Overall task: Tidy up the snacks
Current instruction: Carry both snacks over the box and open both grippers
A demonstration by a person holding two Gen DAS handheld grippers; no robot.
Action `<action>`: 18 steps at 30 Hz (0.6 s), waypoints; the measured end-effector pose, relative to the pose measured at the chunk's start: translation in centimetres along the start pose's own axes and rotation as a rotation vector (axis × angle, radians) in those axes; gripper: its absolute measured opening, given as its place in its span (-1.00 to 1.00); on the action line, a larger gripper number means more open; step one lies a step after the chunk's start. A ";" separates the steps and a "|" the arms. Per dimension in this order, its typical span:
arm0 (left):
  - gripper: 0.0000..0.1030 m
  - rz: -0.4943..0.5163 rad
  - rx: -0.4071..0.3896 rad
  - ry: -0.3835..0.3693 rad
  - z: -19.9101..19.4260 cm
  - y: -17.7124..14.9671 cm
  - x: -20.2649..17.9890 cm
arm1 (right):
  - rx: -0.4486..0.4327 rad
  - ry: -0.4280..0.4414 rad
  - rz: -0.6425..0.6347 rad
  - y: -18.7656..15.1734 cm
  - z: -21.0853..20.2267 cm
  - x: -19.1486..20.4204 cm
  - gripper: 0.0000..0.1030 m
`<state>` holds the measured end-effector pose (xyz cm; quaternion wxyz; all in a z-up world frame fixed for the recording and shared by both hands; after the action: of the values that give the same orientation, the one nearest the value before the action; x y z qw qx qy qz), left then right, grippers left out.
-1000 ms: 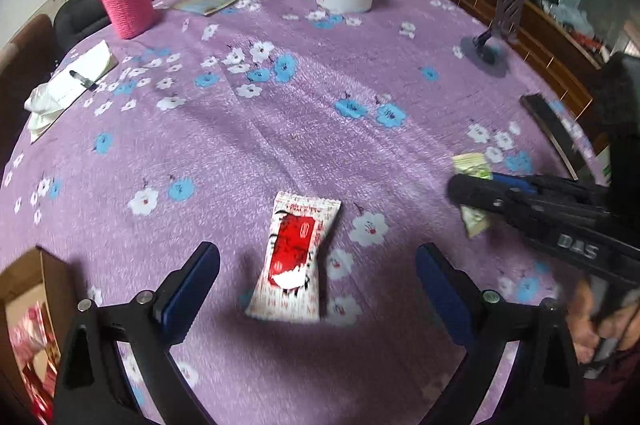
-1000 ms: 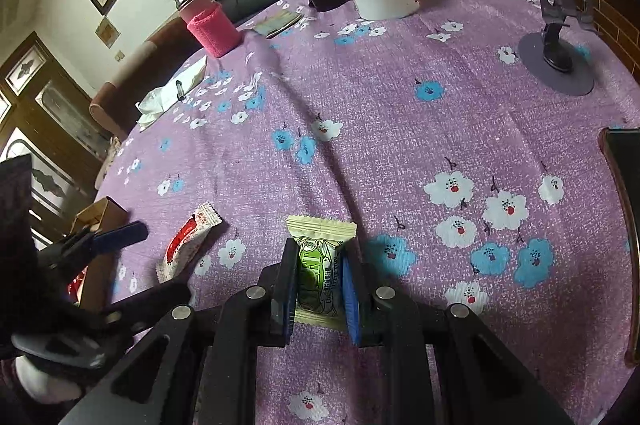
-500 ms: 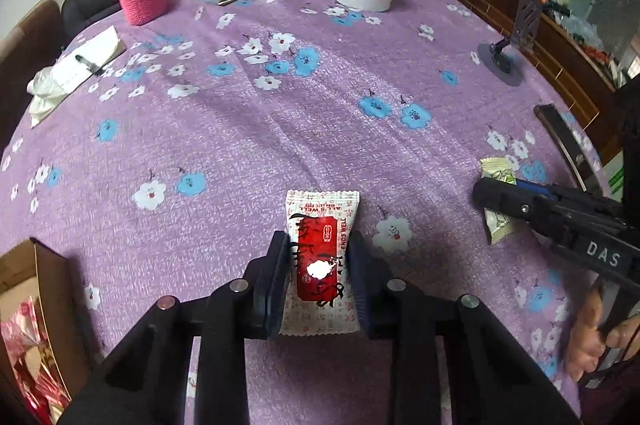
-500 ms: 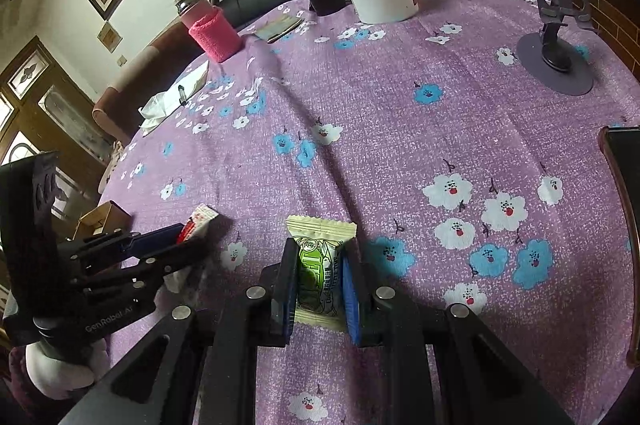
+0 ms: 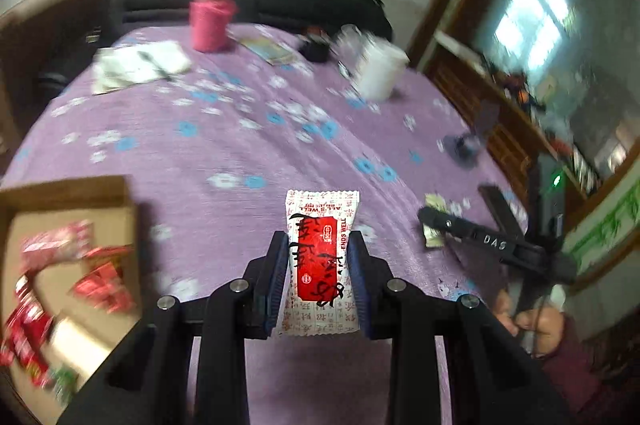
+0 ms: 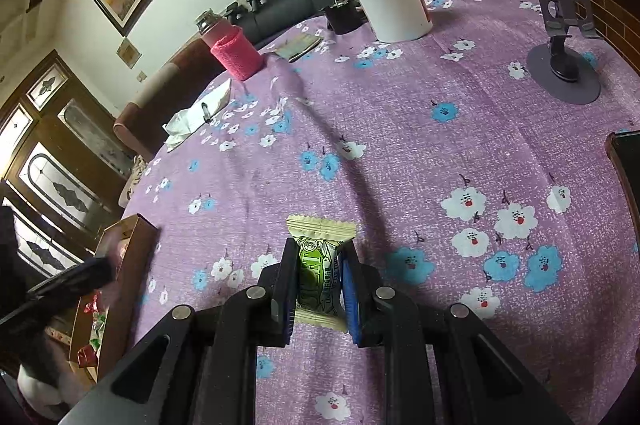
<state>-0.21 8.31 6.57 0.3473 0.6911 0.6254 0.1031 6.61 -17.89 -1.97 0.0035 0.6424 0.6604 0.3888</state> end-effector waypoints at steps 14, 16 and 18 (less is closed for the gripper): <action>-0.43 -0.367 -0.198 0.162 -12.4 -6.0 16.6 | 0.055 0.098 -0.111 -0.7 0.6 9.5 -0.58; -0.43 -0.391 -0.195 0.168 -12.5 -7.0 17.7 | 0.064 0.108 -0.165 -0.9 0.9 12.4 -0.58; -0.43 -0.404 -0.193 0.162 -12.4 -7.6 18.4 | 0.077 0.115 -0.227 -1.3 1.6 15.7 -0.58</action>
<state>-9.79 29.70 5.74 0.3741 0.5050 0.7640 0.1457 3.53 -3.54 4.02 -0.0151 0.5398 0.7425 0.3963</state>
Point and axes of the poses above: each gripper's, at about its wrist camera, not at the fingertips, and z roughly the way its jaws point, x to its left, y to its top, the point moved 4 cm from there along z, roughly the way its jaws point, and after that the axes turned 4 degrees about x, right-handed, at the moved point
